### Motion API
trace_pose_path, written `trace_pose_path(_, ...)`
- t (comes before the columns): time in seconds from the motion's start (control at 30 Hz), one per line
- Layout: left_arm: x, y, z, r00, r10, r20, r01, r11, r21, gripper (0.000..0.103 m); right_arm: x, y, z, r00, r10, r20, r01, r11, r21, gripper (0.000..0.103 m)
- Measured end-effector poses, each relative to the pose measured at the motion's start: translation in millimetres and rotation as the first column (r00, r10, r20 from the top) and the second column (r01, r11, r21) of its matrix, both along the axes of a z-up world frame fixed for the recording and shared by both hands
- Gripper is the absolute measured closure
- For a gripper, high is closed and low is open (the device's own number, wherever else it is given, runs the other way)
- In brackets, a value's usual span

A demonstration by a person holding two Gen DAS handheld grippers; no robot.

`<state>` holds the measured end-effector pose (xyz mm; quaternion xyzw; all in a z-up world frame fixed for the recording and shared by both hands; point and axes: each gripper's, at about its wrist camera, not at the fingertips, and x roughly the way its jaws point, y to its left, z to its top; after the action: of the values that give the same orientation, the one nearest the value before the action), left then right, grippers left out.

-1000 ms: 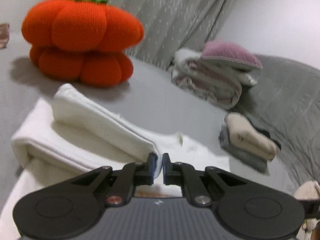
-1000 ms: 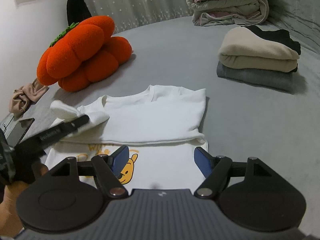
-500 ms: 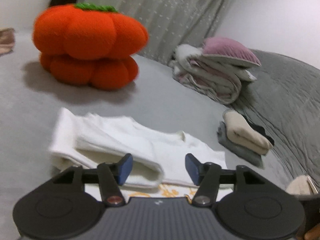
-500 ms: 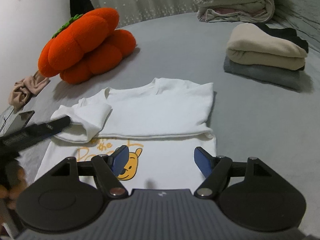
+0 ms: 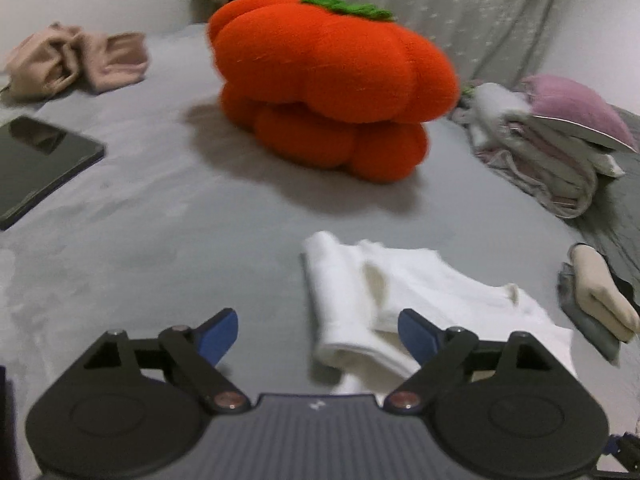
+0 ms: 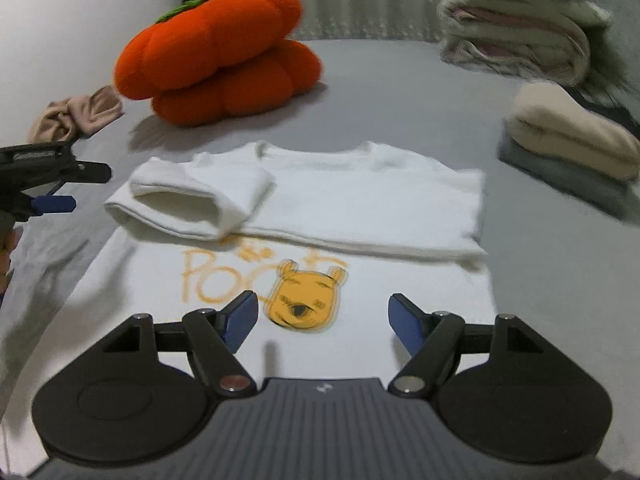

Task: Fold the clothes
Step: 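Lay the sleeve across the shirt body and open the left gripper, then grasp the shirt side edge with the right gripper and lift it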

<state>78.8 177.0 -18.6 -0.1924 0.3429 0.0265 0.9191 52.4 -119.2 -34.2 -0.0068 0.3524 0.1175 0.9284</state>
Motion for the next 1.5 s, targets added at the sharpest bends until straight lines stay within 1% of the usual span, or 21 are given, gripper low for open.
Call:
trace_pose_path(0.07, 0, 7, -3, 1.0, 0.015, -0.016, -0.016, 1.0, -0.026, 0.017, 8, 19, 3, 0.999, 0.037, 0.039, -0.035, 0.999, -0.04, 0.028)
trace_pose_path(0.13, 1, 12, -4, 1.0, 0.02, -0.023, -0.021, 0.997, -0.071, 0.023, 18, 38, 5, 0.995, 0.073, 0.066, -0.068, 0.994, -0.085, 0.028)
trace_pose_path(0.2, 0, 16, -5, 0.999, 0.026, -0.025, -0.029, 0.993, -0.113, 0.035, 27, 58, 5, 0.989, 0.111, 0.097, -0.098, 0.987, -0.13, 0.028)
trace_pose_path(0.23, 0, 17, -6, 0.999, 0.034, -0.024, -0.037, 0.991, -0.128, 0.039, 31, 68, 5, 0.985, 0.13, 0.114, -0.112, 0.982, -0.155, 0.028)
trace_pose_path(0.27, 0, 19, -7, 0.999, 0.046, -0.019, -0.048, 0.989, -0.138, 0.05, 35, 76, 4, 0.981, 0.147, 0.13, -0.123, 0.976, -0.181, 0.028)
trace_pose_path(0.3, -1, 21, -7, 0.998, 0.06, -0.013, -0.061, 0.987, -0.149, 0.055, 39, 84, 2, 0.976, 0.163, 0.144, -0.131, 0.969, -0.208, 0.028)
trace_pose_path(0.33, -1, 21, -7, 0.997, 0.071, -0.004, -0.071, 0.984, -0.162, 0.057, 43, 92, 0, 0.972, 0.177, 0.153, -0.138, 0.962, -0.237, 0.028)
trace_pose_path(0.4, 0, 23, -8, 0.996, 0.089, 0.013, -0.084, 0.979, -0.187, 0.065, 51, 106, -6, 0.965, 0.205, 0.162, -0.149, 0.942, -0.3, 0.028)
trace_pose_path(0.43, 2, 24, -9, 0.996, 0.092, 0.016, -0.087, 0.976, -0.2, 0.067, 54, 112, -9, 0.962, 0.219, 0.165, -0.155, 0.931, -0.329, 0.029)
trace_pose_path(0.5, 6, 25, -13, 0.996, 0.092, 0.014, -0.087, 0.971, -0.223, 0.075, 61, 124, -15, 0.955, 0.247, 0.166, -0.169, 0.91, -0.379, 0.031)
trace_pose_path(0.53, 9, 25, -15, 0.996, 0.091, 0.011, -0.086, 0.968, -0.234, 0.077, 65, 129, -18, 0.952, 0.259, 0.163, -0.177, 0.9, -0.399, 0.032)
trace_pose_path(0.63, 12, 22, -21, 0.996, 0.088, -0.001, -0.086, 0.963, -0.256, 0.082, 74, 140, -24, 0.945, 0.285, 0.158, -0.191, 0.877, -0.441, 0.042)
trace_pose_path(0.67, 13, 22, -22, 0.996, 0.089, 0.0, -0.086, 0.962, -0.258, 0.084, 77, 142, -25, 0.944, 0.29, 0.158, -0.194, 0.873, -0.448, 0.052)
trace_pose_path(0.7, 13, 21, -23, 0.996, 0.091, 0.003, -0.087, 0.962, -0.259, 0.084, 80, 144, -25, 0.943, 0.294, 0.158, -0.196, 0.871, -0.451, 0.069)
trace_pose_path(0.77, 14, 20, -24, 0.995, 0.099, 0.018, -0.091, 0.96, -0.265, 0.085, 86, 142, -20, 0.946, 0.279, 0.163, -0.187, 0.884, -0.429, 0.085)
trace_pose_path(0.83, 15, 21, -23, 0.993, 0.108, 0.043, -0.092, 0.957, -0.276, 0.087, 93, 137, -12, 0.953, 0.252, 0.171, -0.169, 0.904, -0.392, 0.088)
trace_pose_path(0.9, 16, 22, -23, 0.991, 0.113, 0.066, -0.089, 0.954, -0.285, 0.087, 98, 130, 0, 0.96, 0.209, 0.187, -0.138, 0.932, -0.334, 0.097)
trace_pose_path(1.0, 18, 24, -23, 0.99, 0.114, 0.087, -0.083, 0.952, -0.294, 0.087, 107, 117, 24, 0.965, 0.151, 0.212, -0.094, 0.961, -0.258, 0.098)
trace_pose_path(1.17, 19, 24, -21, 0.986, 0.112, 0.124, -0.071, 0.951, -0.301, 0.088, 110, 97, 65, 0.965, 0.082, 0.248, -0.051, 0.99, -0.13, 0.098)
trace_pose_path(1.33, 19, 14, -17, 0.985, 0.06, 0.162, -0.013, 0.96, -0.279, 0.089, 106, 86, 98, 0.953, 0.045, 0.3, -0.041, 0.999, -0.019, 0.098)
trace_pose_path(1.5, 26, 0, -20, 0.99, -0.026, 0.138, 0.058, 0.972, -0.23, 0.089, 100, 70, 113, 0.932, -0.005, 0.362, -0.019, 0.998, 0.061, 0.098)
